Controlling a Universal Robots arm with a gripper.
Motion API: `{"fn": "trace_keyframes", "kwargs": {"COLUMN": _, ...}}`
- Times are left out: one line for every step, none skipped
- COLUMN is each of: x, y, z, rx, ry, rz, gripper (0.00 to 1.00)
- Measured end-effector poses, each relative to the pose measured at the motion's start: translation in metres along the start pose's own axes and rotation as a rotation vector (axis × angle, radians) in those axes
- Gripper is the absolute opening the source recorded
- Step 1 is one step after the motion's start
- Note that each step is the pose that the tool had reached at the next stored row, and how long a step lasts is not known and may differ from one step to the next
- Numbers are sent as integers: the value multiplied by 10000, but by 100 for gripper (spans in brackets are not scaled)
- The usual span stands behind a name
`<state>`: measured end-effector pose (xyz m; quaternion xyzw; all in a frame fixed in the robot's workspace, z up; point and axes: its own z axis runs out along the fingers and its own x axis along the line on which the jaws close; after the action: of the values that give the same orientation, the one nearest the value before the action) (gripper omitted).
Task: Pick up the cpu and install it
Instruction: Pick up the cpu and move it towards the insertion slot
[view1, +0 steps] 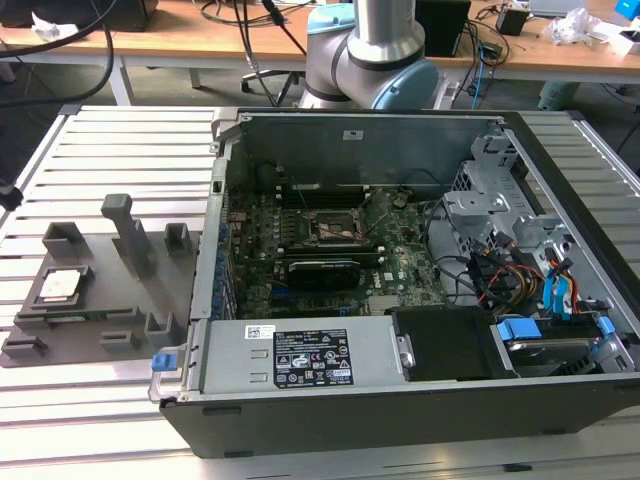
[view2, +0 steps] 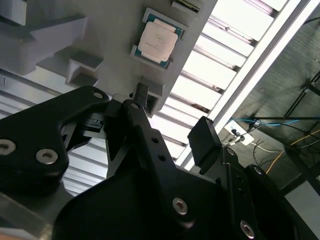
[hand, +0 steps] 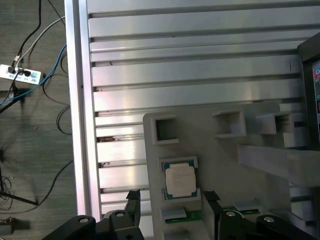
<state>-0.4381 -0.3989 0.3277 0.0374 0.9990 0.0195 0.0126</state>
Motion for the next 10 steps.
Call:
{"fn": "trace_keyframes", "kwargs": {"x": 0, "y": 0, "z": 6, "rx": 0, "ry": 1, "rz": 0, "gripper": 60}}
{"fn": "trace_keyframes", "kwargs": {"x": 0, "y": 0, "z": 11, "rx": 0, "ry": 0, "rz": 0, "gripper": 60}}
{"fn": "trace_keyframes", "kwargs": {"x": 0, "y": -1, "z": 15, "rx": 1, "ry": 1, "rz": 0, "gripper": 60}}
{"fn": "trace_keyframes", "kwargs": {"x": 1, "y": -1, "z": 19, "rx": 0, "ry": 0, "rz": 0, "gripper": 60}}
{"fn": "trace_keyframes", "kwargs": {"x": 1, "y": -1, "z": 23, "rx": 0, "ry": 0, "rz": 0, "gripper": 60}}
{"fn": "trace_keyframes", "kwargs": {"x": 1, "y": -1, "z": 30, "rx": 0, "ry": -1, "rz": 0, "gripper": 60}}
{"fn": "trace_keyframes", "kwargs": {"x": 1, "y": -1, "z": 35, "rx": 0, "ry": 0, "rz": 0, "gripper": 60}}
{"fn": "trace_keyframes", "kwargs": {"x": 1, "y": -2, "z": 41, "rx": -1, "ry": 0, "rz": 0, "gripper": 60}}
{"fn": "trace_keyframes", "kwargs": {"x": 1, "y": -2, "z": 48, "rx": 0, "ry": 1, "rz": 0, "gripper": 60}}
{"fn": "trace_keyframes", "kwargs": {"x": 2, "y": -2, "z": 56, "rx": 0, "ry": 0, "rz": 0, "gripper": 60}}
